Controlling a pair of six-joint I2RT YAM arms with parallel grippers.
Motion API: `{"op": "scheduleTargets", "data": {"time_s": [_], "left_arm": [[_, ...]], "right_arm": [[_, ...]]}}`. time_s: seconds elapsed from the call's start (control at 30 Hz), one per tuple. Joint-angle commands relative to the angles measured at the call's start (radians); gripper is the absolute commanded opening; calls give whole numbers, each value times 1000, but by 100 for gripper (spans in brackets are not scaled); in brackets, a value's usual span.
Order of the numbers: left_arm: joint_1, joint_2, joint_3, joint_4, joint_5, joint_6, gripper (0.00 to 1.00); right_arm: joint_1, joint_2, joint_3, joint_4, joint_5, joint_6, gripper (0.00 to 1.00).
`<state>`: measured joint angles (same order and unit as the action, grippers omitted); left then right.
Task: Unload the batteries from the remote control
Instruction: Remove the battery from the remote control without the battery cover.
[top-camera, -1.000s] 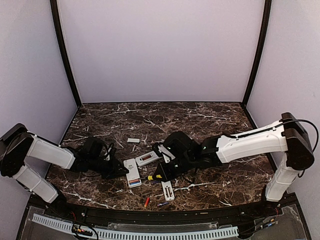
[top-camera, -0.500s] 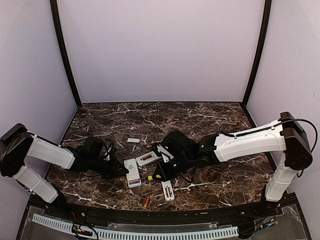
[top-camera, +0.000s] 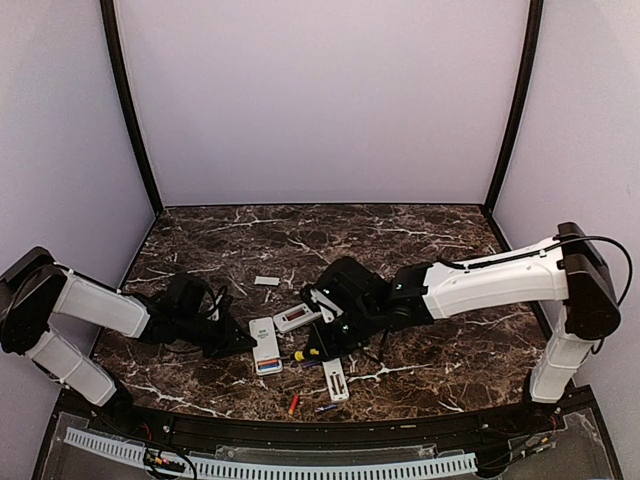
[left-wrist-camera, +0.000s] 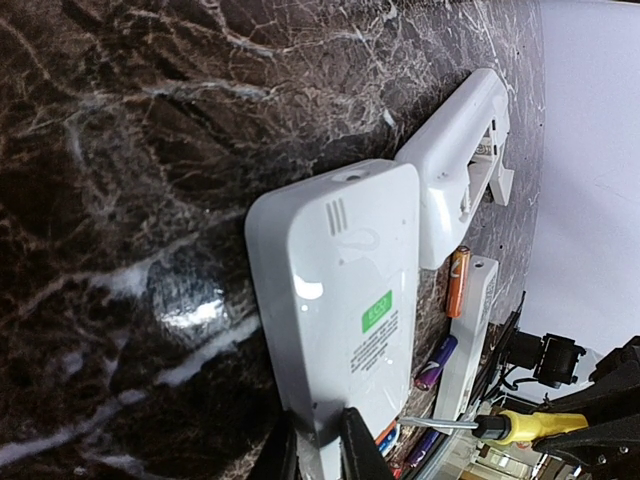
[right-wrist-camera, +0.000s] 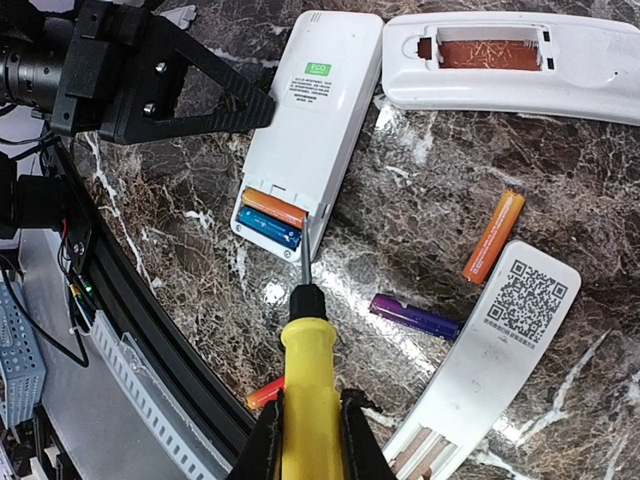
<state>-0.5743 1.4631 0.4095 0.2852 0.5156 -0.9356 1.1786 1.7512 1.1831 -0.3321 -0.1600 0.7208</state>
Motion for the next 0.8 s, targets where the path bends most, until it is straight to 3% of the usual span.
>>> {"op": "scheduleTargets", "data": {"time_s": [0.0,0.3,0.77], "left_arm": [[-19,40,-33,-77,-20,10,13],[-33,37,-43,-56,-23,-9,11],[-55,30,-54,-46,-38,-29,7]], "right_arm": [[12,39,47,-50,-6,16,0],[1,43,33,4,-98,69,0],[-79,3,-101,290,-318,212,0]]}}
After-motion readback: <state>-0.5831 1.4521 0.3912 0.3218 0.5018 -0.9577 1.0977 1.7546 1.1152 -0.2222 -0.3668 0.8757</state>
